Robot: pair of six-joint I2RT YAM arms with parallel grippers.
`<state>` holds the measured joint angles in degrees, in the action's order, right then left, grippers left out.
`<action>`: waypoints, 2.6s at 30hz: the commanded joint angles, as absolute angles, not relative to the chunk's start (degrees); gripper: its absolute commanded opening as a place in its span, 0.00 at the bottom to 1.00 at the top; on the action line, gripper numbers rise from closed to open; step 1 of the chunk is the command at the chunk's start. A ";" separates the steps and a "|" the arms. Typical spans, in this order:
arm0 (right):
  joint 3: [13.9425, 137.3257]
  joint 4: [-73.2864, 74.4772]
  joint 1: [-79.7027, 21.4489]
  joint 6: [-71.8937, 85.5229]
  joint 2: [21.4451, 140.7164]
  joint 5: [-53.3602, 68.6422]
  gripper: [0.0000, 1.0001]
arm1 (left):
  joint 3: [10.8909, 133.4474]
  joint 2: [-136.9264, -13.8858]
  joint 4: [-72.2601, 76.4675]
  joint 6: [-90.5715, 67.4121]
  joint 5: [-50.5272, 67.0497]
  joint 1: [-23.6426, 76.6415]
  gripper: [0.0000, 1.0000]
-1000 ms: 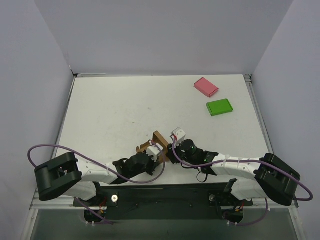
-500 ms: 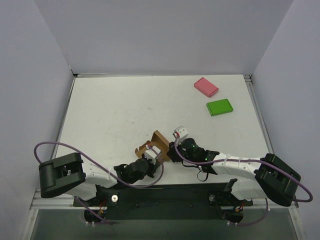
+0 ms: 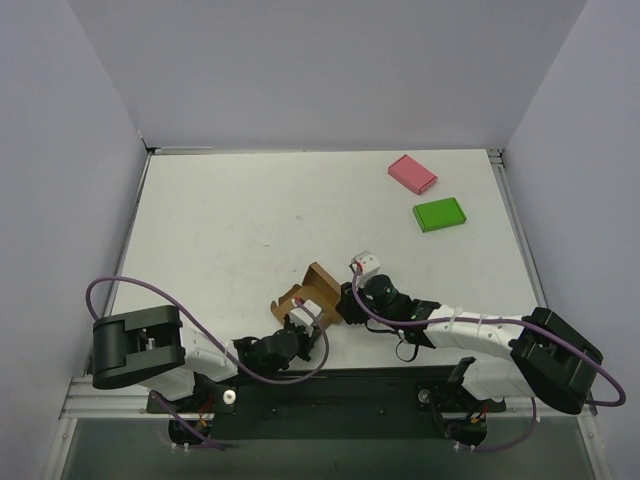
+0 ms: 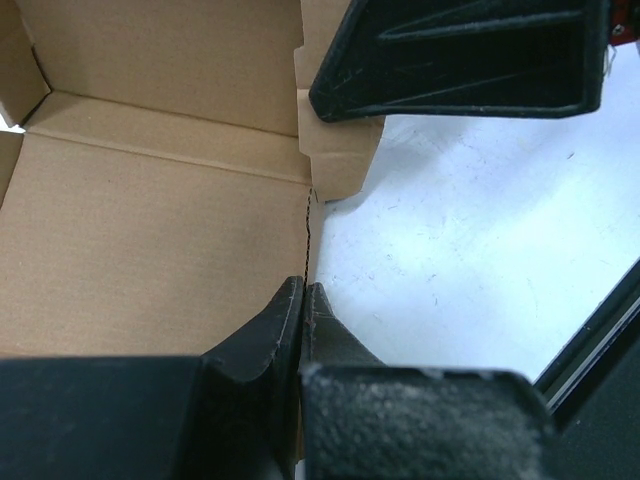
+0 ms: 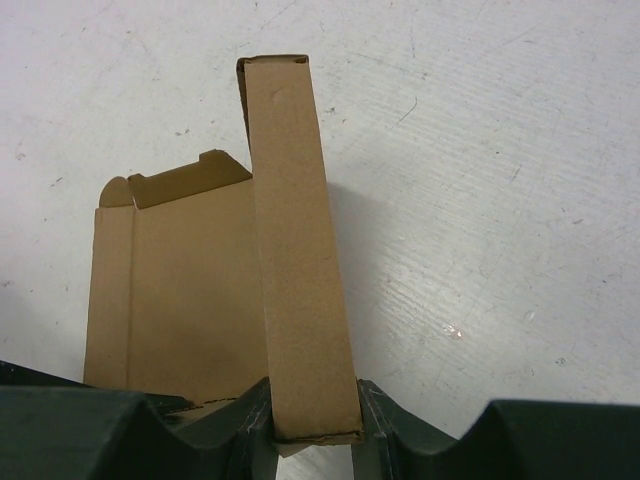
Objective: Fold the paper box
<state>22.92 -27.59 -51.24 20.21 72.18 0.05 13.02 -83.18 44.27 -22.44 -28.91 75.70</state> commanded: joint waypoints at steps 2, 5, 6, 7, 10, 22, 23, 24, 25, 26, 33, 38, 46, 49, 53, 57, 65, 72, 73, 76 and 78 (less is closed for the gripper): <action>23.11 -25.58 -47.55 19.25 70.93 -11.25 0.22 | 10.46 -83.32 49.66 -24.43 -30.23 78.05 0.00; 23.38 -25.31 -47.37 19.42 71.10 -11.34 0.22 | 10.37 -83.76 50.01 -24.70 -30.32 78.40 0.00; 23.47 -25.23 -47.29 19.51 71.10 -11.42 0.22 | 10.37 -83.85 50.10 -24.61 -30.58 78.49 0.00; 23.55 -25.14 -47.29 19.60 71.28 -11.51 0.22 | 10.37 -84.11 50.45 -24.61 -30.85 78.75 0.00; 23.91 -24.87 -47.02 19.95 71.45 -11.60 0.22 | 10.37 -84.64 51.32 -24.43 -31.73 79.36 0.00; 24.70 -24.35 -46.93 20.92 72.25 -12.48 0.22 | 10.98 -86.75 52.47 -24.43 -33.22 81.47 0.00; 24.78 -24.43 -46.93 20.83 72.33 -12.31 0.22 | 11.07 -87.01 52.56 -24.43 -32.87 81.56 0.00; 24.87 -24.43 -46.93 20.83 72.33 -12.30 0.22 | 11.42 -87.53 52.65 -24.43 -32.70 81.56 0.00; 24.87 -24.43 -46.85 20.92 72.42 -12.30 0.22 | 11.60 -87.80 52.73 -24.43 -32.52 81.65 0.00; 24.96 -24.43 -46.93 20.92 72.42 -12.30 0.22 | 11.86 -87.98 52.91 -24.43 -32.00 81.82 0.00; 25.23 -24.52 -47.63 20.48 73.65 -14.49 0.24 | 13.62 -89.73 54.14 -25.49 -30.06 81.91 0.00; 25.40 -25.92 -49.83 19.43 75.23 -16.70 0.24 | 15.91 -91.49 54.58 -26.10 -27.69 81.91 0.02; 23.91 -26.63 -52.99 13.10 71.38 -16.70 0.24 | 19.50 -76.93 34.67 -27.51 -25.58 80.16 0.57; 23.64 -26.28 -54.67 10.73 68.91 -17.49 0.24 | 22.41 -67.08 20.07 -29.35 -23.83 76.84 0.59; 24.25 -25.49 -56.34 8.35 68.20 -17.31 0.24 | 24.96 -55.66 4.07 -32.68 -15.66 65.18 0.60; 25.22 -24.70 -58.79 6.60 69.08 -16.09 0.24 | 30.05 -47.65 -8.93 -32.79 -7.85 51.97 0.65; 26.19 -25.84 -60.91 5.45 71.80 -12.75 0.25 | 33.48 -54.82 -5.47 -31.81 12.81 32.35 0.67; 26.45 -26.72 -61.35 5.19 73.03 -11.43 0.25 | 39.37 -65.99 -2.81 -28.66 19.06 31.20 0.67; 26.54 -26.72 -61.35 5.19 73.12 -11.25 0.25 | 40.07 -67.31 -2.81 -27.78 19.77 30.85 0.67; 26.72 -26.98 -61.43 4.92 73.91 -10.81 0.27 | 43.32 -71.97 -4.30 -26.03 23.11 29.97 0.68; 26.81 -26.98 -61.52 4.83 74.00 -10.46 0.27 | 45.25 -74.00 -6.85 -24.44 23.73 29.01 0.68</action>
